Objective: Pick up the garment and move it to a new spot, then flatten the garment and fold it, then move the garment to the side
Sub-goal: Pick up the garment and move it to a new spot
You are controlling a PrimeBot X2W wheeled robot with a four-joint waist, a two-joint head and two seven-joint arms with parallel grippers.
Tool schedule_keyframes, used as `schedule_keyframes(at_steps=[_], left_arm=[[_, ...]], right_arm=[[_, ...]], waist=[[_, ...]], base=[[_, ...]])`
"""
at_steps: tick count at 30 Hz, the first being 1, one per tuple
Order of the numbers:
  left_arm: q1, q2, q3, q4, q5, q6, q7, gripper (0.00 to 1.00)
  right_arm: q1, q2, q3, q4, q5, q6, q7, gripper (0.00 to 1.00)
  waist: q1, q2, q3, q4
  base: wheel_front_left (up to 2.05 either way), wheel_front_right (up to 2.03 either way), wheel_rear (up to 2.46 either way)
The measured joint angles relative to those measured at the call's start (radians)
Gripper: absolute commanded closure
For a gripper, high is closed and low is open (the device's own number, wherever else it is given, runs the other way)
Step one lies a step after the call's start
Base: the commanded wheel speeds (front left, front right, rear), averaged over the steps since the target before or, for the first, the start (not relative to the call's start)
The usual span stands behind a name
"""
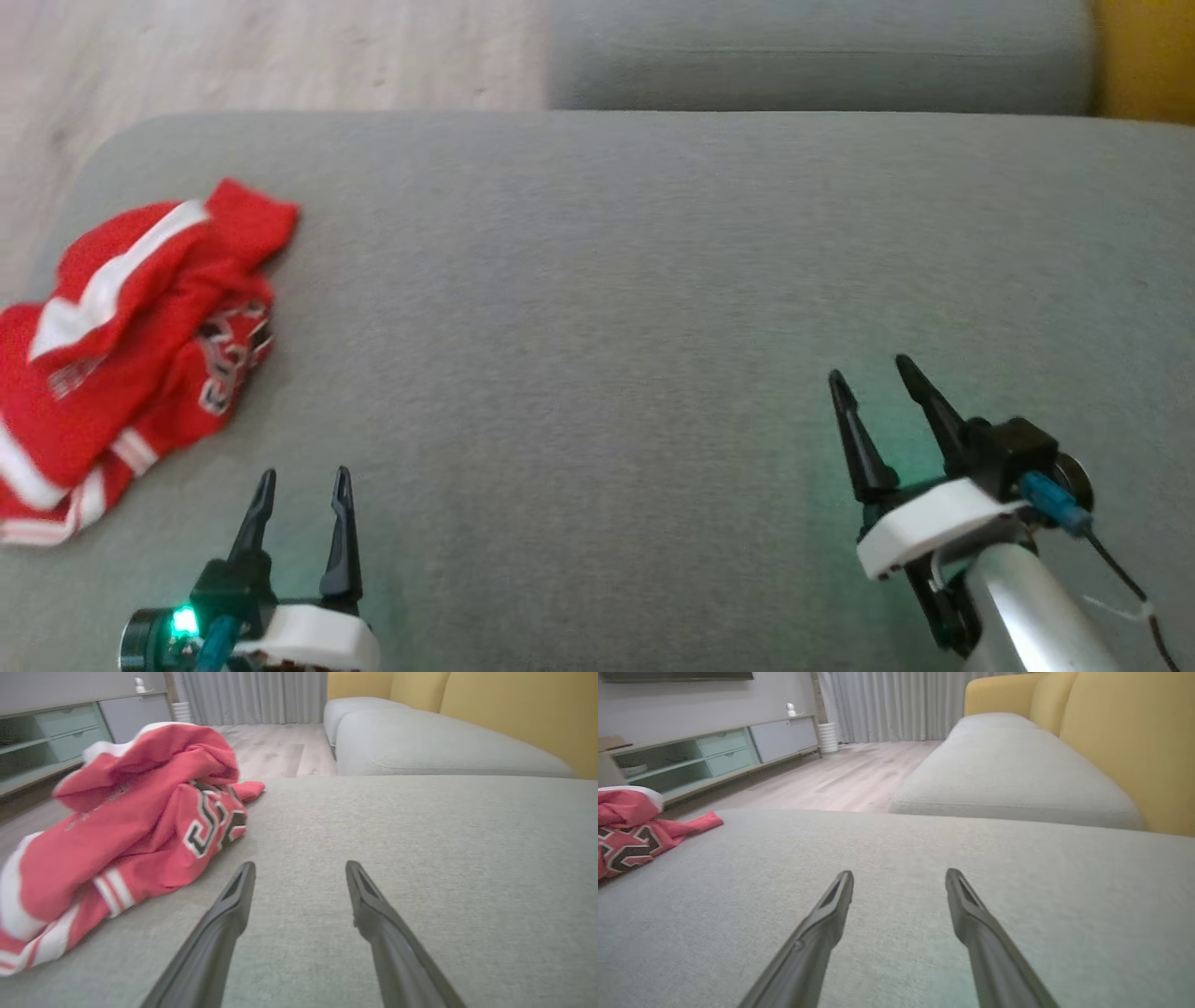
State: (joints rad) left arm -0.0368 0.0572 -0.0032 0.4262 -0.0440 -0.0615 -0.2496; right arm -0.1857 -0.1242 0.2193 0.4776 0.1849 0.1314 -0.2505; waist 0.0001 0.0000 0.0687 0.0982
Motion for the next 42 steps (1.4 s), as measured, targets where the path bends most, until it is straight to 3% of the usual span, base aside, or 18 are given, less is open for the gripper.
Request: schedule_keyframes(at_steps=[18,25,35,42], left_arm=[[0.008,-0.008,0.040,-0.007,-0.014,0.002,-0.001,0.00],[0.025,-0.010,0.061,-0.006,-0.020,0.008,-0.001,0.00],[0.003,-0.011,0.090,-0.010,-0.020,-0.011,-0.001,0.00],[-0.170,0.027,0.105,-0.014,-0.037,-0.046,-0.001,0.00]], right_arm=[[-0.028,-0.007,0.098,0.008,0.019,0.000,0.000,0.00],[-0.030,-0.012,0.114,0.013,0.019,0.000,0.000,0.00],[-0.057,-0.032,0.150,0.008,0.026,0.000,0.000,0.00],[-0.103,-0.069,0.182,-0.029,0.025,0.000,0.000,0.00]], waist=[[-0.0001,0.0000,0.037,0.338],[-0.0001,0.0000,0.050,0.438],[-0.0001,0.0000,0.091,0.448],[0.0000,0.0000,0.152,0.417]], base=[[0.00,0.00,0.00],[0.00,0.00,0.00],[0.00,0.00,0.00],[0.00,0.00,0.00]])
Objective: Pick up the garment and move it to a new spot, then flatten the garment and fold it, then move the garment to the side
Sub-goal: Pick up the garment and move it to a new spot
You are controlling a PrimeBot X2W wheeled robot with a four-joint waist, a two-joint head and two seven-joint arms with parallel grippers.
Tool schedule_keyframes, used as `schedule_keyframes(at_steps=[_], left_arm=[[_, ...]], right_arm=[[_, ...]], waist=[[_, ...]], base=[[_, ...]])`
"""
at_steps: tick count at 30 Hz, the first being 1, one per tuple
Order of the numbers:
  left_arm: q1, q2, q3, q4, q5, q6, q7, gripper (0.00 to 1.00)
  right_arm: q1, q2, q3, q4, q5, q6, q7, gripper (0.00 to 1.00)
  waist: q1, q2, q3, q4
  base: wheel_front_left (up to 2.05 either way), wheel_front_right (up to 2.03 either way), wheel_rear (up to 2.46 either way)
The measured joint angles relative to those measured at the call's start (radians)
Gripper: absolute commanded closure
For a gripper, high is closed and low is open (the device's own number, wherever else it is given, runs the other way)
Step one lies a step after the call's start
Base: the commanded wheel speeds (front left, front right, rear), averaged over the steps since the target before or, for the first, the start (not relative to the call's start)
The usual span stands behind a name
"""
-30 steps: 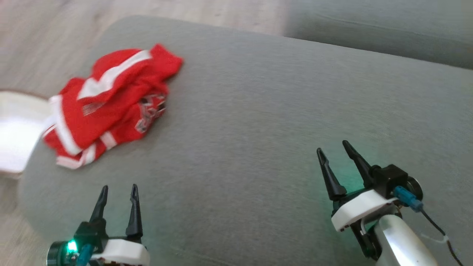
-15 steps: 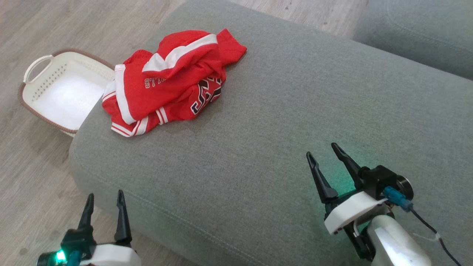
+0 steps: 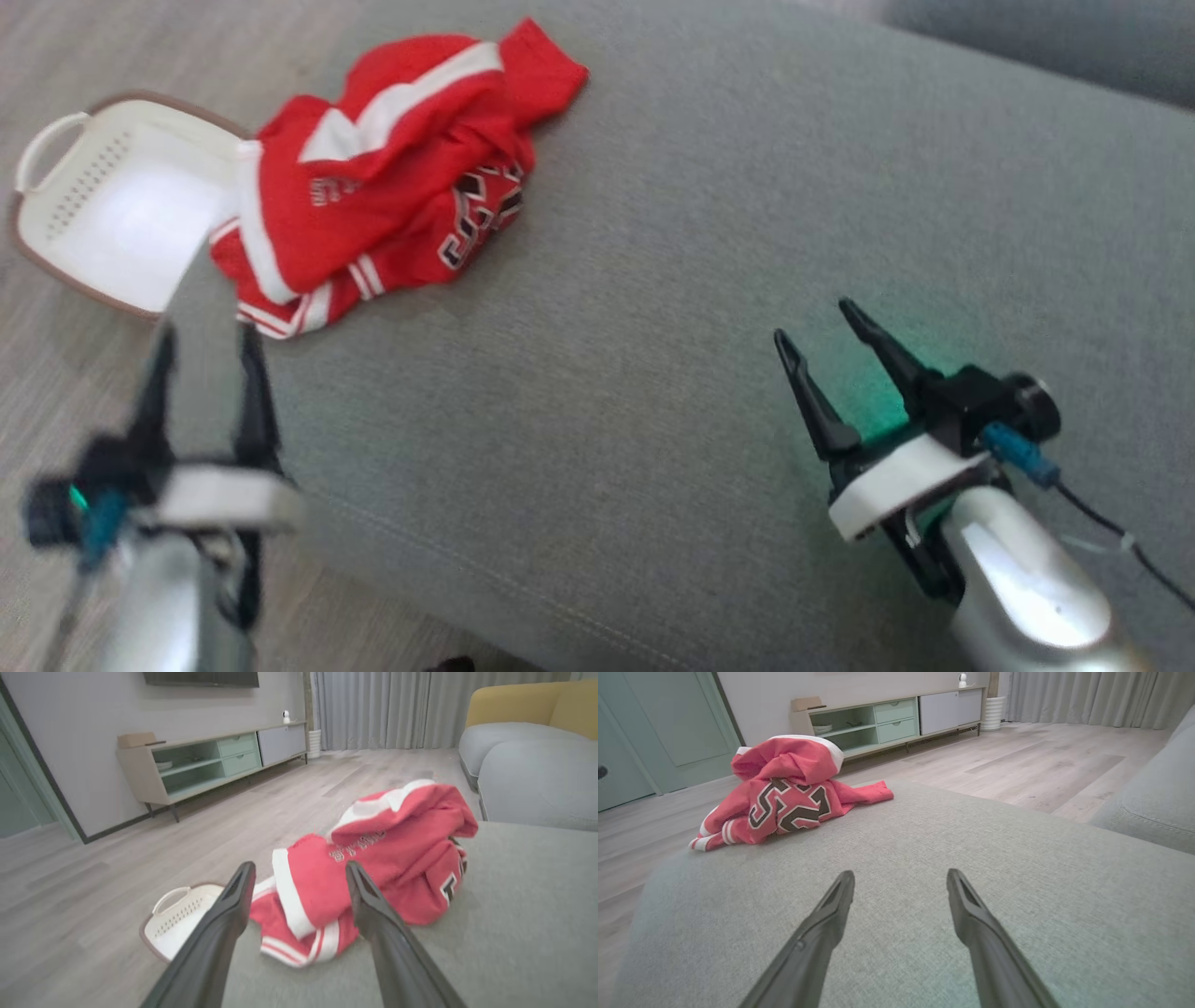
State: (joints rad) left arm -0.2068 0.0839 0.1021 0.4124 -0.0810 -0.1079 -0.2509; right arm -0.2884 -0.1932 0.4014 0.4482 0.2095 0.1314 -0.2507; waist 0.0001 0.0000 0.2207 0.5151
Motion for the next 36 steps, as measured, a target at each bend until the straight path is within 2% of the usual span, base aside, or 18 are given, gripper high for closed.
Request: schedule_keyframes(at_steps=[2,5,14,19,20,25,26,27,32,36], left_arm=[[-0.106,0.050,-0.004,0.021,-0.012,-0.017,-0.001,0.00],[-0.204,0.101,-0.038,0.044,-0.026,-0.017,-0.002,0.00],[-0.463,0.218,-0.294,0.218,-0.152,-0.025,-0.006,0.00],[-0.575,0.252,-0.330,0.373,-0.168,-0.025,0.005,0.00],[-0.606,0.256,-0.329,0.441,-0.175,-0.025,0.030,0.00],[-0.634,0.250,-0.329,0.556,-0.192,-0.024,0.049,0.00],[-0.634,0.248,-0.331,0.566,-0.192,-0.024,0.047,0.25],[-0.634,0.247,-0.332,0.573,-0.192,-0.024,0.037,1.00],[-0.657,0.247,-0.334,0.529,-0.176,0.002,0.003,1.00],[-0.679,0.245,-0.332,0.360,-0.152,0.013,0.000,1.00]], right_arm=[[-0.031,-0.014,0.021,-0.022,0.000,0.000,0.000,0.00],[-0.060,-0.031,0.039,-0.046,0.000,0.000,0.000,0.00],[-0.099,-0.074,0.041,-0.080,0.002,0.000,0.000,0.00],[-0.130,-0.074,0.045,-0.108,0.002,0.000,-0.006,0.00],[-0.141,-0.074,0.046,-0.115,0.002,0.000,-0.010,0.00],[-0.166,-0.070,0.041,-0.119,0.011,0.000,-0.011,0.00],[-0.169,-0.069,0.039,-0.118,0.011,0.000,-0.011,0.00],[-0.171,-0.069,0.036,-0.117,0.011,0.000,-0.011,0.00],[-0.166,-0.066,-0.001,-0.100,0.013,0.000,-0.011,0.00],[-0.139,-0.044,-0.025,-0.083,0.020,0.000,-0.010,0.00]], waist=[[0.0000,0.0000,0.038,-0.023],[0.0001,0.0000,0.076,-0.051],[0.0002,0.0000,0.181,-0.144],[0.0000,0.0000,0.226,-0.194],[0.0000,0.0000,0.242,-0.212],[0.0000,0.0000,0.263,-0.252],[0.0000,0.0000,0.263,-0.257],[0.0000,0.0000,0.262,-0.262],[0.0000,0.0000,0.240,-0.269],[-0.0001,0.0000,0.212,-0.281]], base=[[0.00,0.00,0.00],[0.00,0.00,0.00],[0.00,0.00,0.00],[0.00,0.00,0.00],[0.00,0.00,0.00],[0.00,0.00,0.00],[0.00,0.00,0.00],[0.00,0.00,0.00],[0.00,0.00,0.00],[0.00,0.00,0.00]])
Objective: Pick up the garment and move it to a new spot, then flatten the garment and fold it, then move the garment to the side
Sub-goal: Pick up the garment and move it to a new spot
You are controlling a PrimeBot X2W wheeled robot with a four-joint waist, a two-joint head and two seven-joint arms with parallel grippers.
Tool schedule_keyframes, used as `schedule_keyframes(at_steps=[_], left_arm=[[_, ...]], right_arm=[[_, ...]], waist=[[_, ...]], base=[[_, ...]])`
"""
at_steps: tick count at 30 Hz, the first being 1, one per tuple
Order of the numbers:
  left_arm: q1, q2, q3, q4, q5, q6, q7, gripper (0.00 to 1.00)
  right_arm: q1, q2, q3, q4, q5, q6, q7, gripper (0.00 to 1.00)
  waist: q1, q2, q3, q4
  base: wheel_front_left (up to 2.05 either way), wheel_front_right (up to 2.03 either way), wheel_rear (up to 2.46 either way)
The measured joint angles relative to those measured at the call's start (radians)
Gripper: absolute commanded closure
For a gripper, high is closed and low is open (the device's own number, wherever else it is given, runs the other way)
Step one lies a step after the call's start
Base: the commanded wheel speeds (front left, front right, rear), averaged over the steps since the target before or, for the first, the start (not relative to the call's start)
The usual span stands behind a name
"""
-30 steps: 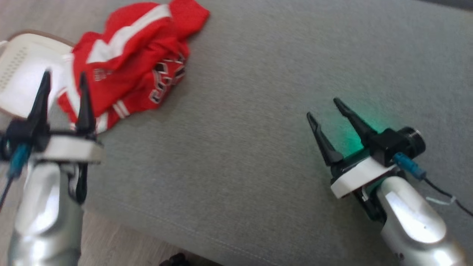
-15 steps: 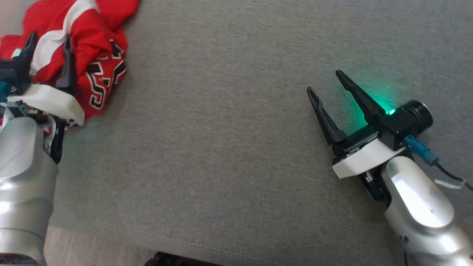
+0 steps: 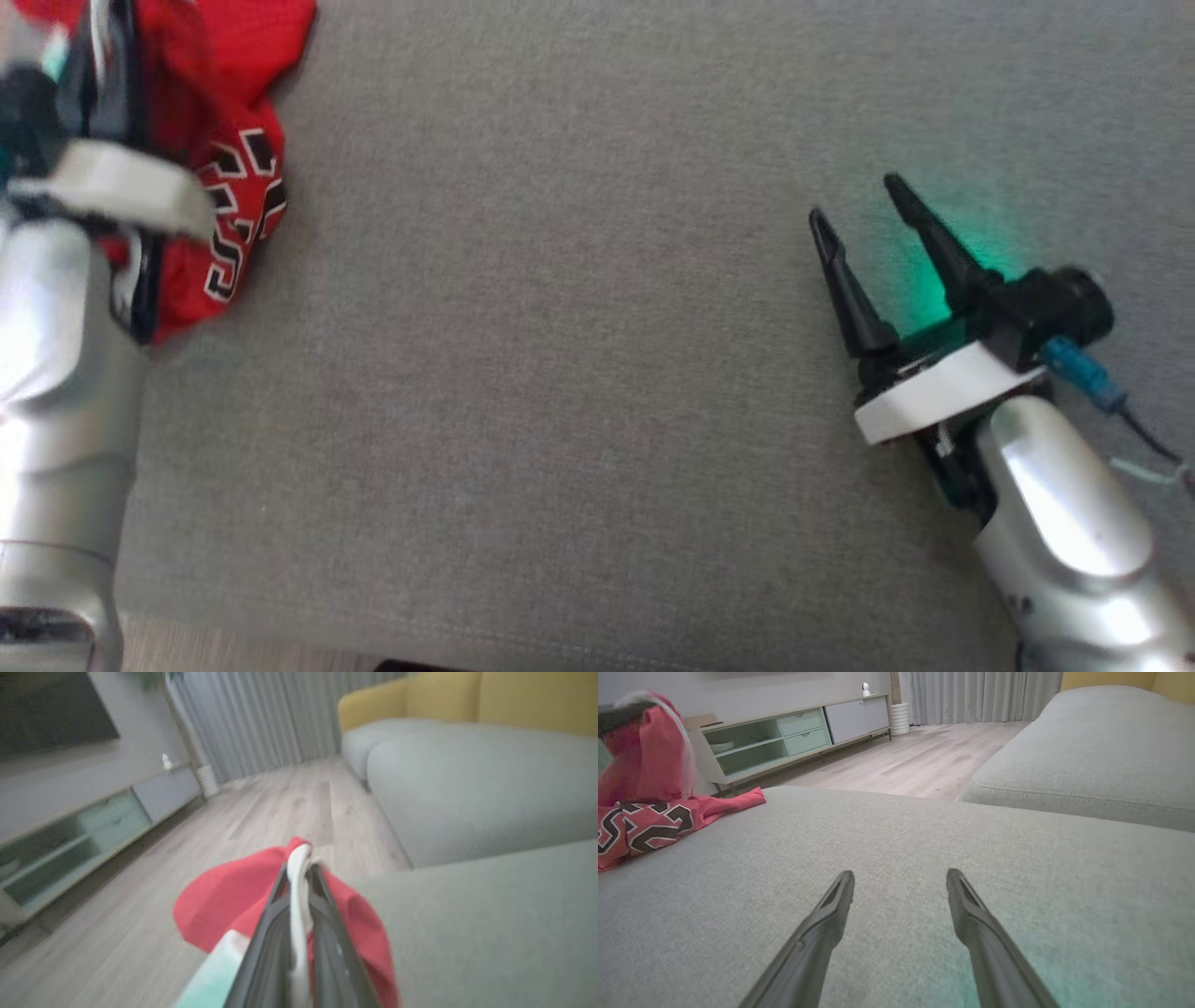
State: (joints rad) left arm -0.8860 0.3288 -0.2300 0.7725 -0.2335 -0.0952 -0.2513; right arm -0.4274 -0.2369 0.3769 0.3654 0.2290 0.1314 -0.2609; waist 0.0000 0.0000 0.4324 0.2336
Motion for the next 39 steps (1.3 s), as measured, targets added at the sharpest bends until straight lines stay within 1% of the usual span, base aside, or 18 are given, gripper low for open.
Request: schedule_keyframes(at_steps=[4,6,10,13,16,17,21,27,28,31,34,35,36,37,39], left_arm=[[-0.002,-0.017,-0.007,-0.169,0.035,-0.001,-0.003,1.00],[-0.003,-0.026,-0.031,-0.227,0.050,-0.006,-0.006,1.00],[-0.022,-0.046,-0.094,-0.301,0.067,-0.020,-0.007,1.00],[-0.044,-0.074,-0.145,-0.329,0.067,-0.029,-0.007,1.00],[-0.063,-0.101,-0.197,-0.342,0.056,-0.030,-0.007,1.00],[-0.063,-0.101,-0.197,-0.342,0.056,-0.030,-0.007,1.00],[-0.075,-0.131,-0.257,-0.334,0.039,-0.030,-0.007,1.00],[-0.071,-0.179,-0.336,-0.291,-0.018,-0.037,-0.007,1.00],[-0.061,-0.192,-0.360,-0.284,-0.041,-0.037,-0.007,1.00],[-0.015,-0.210,-0.369,-0.266,-0.065,-0.037,-0.007,1.00],[0.059,-0.212,-0.367,-0.254,-0.067,-0.037,-0.007,1.00],[0.086,-0.213,-0.361,-0.251,-0.068,-0.037,-0.007,0.97],[0.115,-0.218,-0.343,-0.253,-0.079,-0.036,-0.007,0.34],[0.144,-0.221,-0.322,-0.256,-0.089,-0.032,-0.007,0.00],[0.200,-0.221,-0.282,-0.263,-0.091,-0.016,-0.006,0.00]], right_arm=[[0.036,0.038,-0.010,0.007,0.008,0.000,0.000,0.00],[0.043,0.053,-0.009,0.008,0.009,0.000,0.000,0.00],[0.050,0.086,-0.015,0.010,0.012,0.000,0.000,0.00],[0.052,0.104,-0.021,0.010,0.017,0.000,0.000,0.00],[0.055,0.119,-0.025,0.010,0.017,0.000,0.001,0.00],[0.055,0.119,-0.025,0.010,0.017,0.000,0.001,0.00],[0.069,0.136,-0.028,0.010,0.018,0.000,0.001,0.00],[0.085,0.151,-0.028,0.012,0.021,0.000,0.001,0.00],[0.089,0.157,-0.028,0.012,0.021,0.000,0.001,0.00],[0.092,0.160,-0.030,0.014,0.021,0.000,0.001,0.00],[0.092,0.160,-0.035,0.014,0.020,0.000,0.001,0.00],[0.092,0.160,-0.035,0.014,0.020,0.000,0.001,0.00],[0.092,0.161,-0.036,0.015,0.020,0.000,0.001,0.00],[0.092,0.161,-0.036,0.015,0.020,0.000,0.001,0.00],[0.092,0.161,-0.036,0.016,0.019,0.000,0.001,0.00]], waist=[[0.0000,0.0000,-0.025,-0.038],[0.0000,0.0000,-0.036,-0.066],[0.0000,0.0000,-0.055,-0.137],[0.0000,0.0000,-0.065,-0.199],[-0.0001,0.0000,-0.073,-0.268],[-0.0001,0.0000,-0.073,-0.268],[-0.0001,0.0000,-0.079,-0.358],[0.0000,0.0000,-0.085,-0.473],[0.0000,0.0000,-0.088,-0.498],[0.0000,0.0000,-0.099,-0.514],[0.0000,0.0000,-0.108,-0.506],[0.0000,0.0000,-0.111,-0.501],[0.0000,0.0000,-0.114,-0.495],[-0.0001,0.0000,-0.118,-0.489],[0.0000,0.0000,-0.127,-0.476]], base=[[0.00,0.00,0.00],[0.00,0.00,0.00],[0.00,0.00,0.00],[0.00,0.00,0.00],[0.00,0.00,0.00],[0.00,0.00,0.00],[0.00,0.00,0.00],[0.00,0.00,0.00],[0.00,0.00,0.00],[0.00,0.00,0.00],[0.00,0.00,0.00],[0.00,0.00,0.00],[0.00,0.00,0.00],[0.00,0.00,0.00],[0.00,0.00,0.00]])
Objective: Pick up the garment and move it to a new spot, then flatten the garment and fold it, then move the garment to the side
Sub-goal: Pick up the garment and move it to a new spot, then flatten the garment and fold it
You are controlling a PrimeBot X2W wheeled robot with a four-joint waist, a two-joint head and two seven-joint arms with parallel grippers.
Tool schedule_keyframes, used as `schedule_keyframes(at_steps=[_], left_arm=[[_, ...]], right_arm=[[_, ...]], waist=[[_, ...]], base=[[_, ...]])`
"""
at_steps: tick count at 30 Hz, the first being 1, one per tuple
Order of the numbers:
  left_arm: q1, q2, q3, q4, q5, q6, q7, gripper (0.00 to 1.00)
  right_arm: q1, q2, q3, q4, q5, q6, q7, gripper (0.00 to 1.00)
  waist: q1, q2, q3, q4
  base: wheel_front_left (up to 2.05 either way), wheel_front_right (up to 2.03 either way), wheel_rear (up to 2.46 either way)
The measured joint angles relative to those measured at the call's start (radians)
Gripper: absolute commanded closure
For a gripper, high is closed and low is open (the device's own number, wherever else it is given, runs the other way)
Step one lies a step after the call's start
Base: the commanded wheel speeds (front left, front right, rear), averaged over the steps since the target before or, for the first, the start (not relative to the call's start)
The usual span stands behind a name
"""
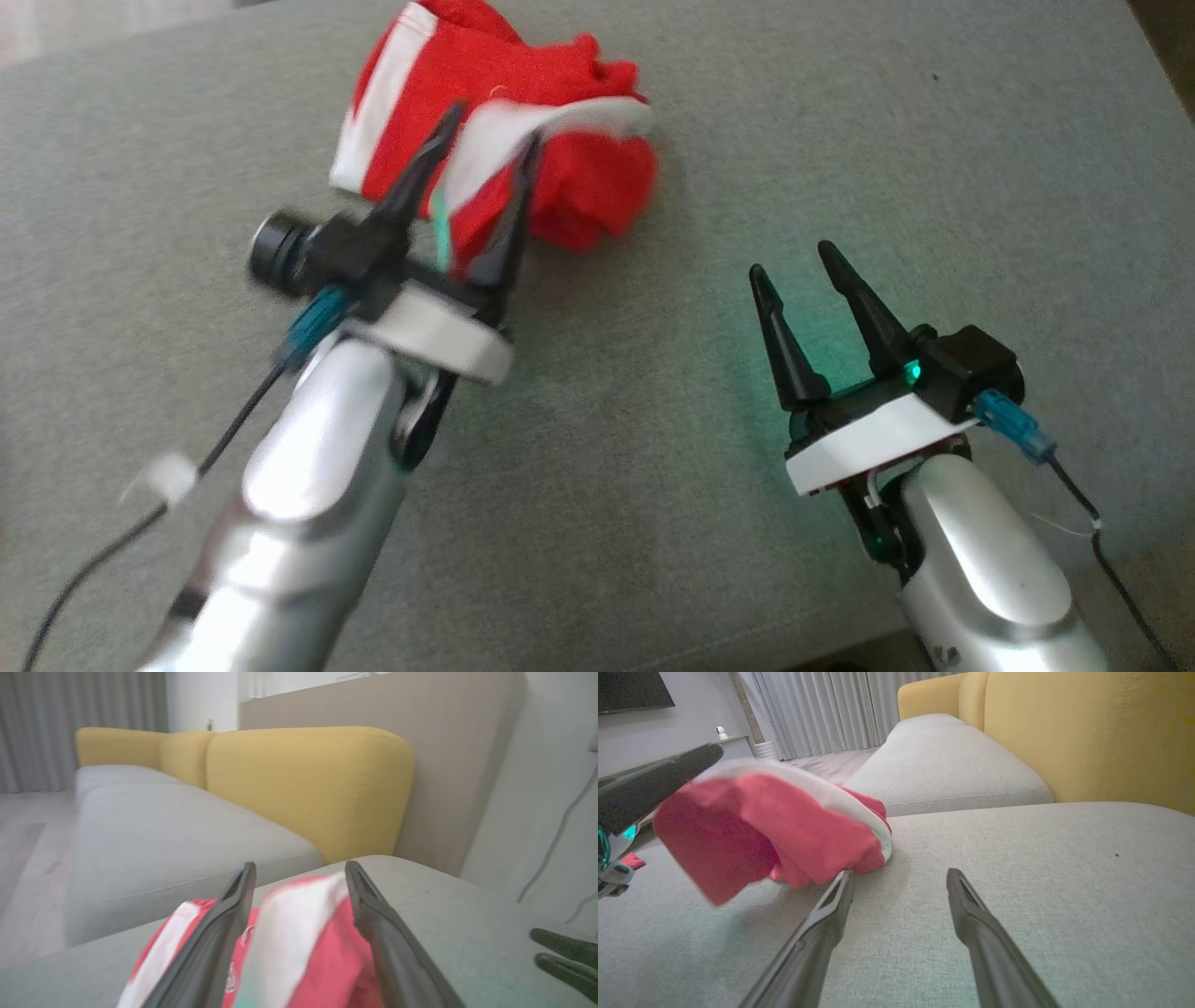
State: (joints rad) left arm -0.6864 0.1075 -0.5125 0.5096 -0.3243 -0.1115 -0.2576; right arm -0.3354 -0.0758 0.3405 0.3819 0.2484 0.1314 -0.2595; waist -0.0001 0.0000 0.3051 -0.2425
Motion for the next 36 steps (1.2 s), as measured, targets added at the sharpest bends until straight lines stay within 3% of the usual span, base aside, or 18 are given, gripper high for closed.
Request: schedule_keyframes(at_steps=[11,15,27,36], left_arm=[[0.351,0.000,0.281,-0.110,0.067,0.065,0.001,0.00],[0.451,-0.013,0.358,-0.143,0.100,0.061,0.001,0.00],[0.655,-0.056,0.447,-0.186,0.163,0.040,0.001,0.00],[0.695,-0.057,0.446,-0.180,0.164,0.019,0.001,0.00]], right_arm=[[0.041,-0.007,-0.074,0.014,-0.005,0.000,0.000,0.00],[0.064,-0.012,-0.097,0.024,-0.015,0.000,0.000,0.00],[0.173,-0.014,-0.134,0.068,-0.021,0.000,0.000,0.00],[0.182,-0.012,-0.134,0.081,-0.021,0.000,0.000,0.00]], waist=[[-0.0001,0.0000,-0.078,0.087],[-0.0001,0.0000,-0.119,0.116],[-0.0002,0.0000,-0.242,0.186],[0.0001,0.0000,-0.247,0.202]], base=[[0.00,0.00,0.00],[0.00,0.00,0.00],[0.00,0.00,0.00],[0.00,0.00,0.00]])
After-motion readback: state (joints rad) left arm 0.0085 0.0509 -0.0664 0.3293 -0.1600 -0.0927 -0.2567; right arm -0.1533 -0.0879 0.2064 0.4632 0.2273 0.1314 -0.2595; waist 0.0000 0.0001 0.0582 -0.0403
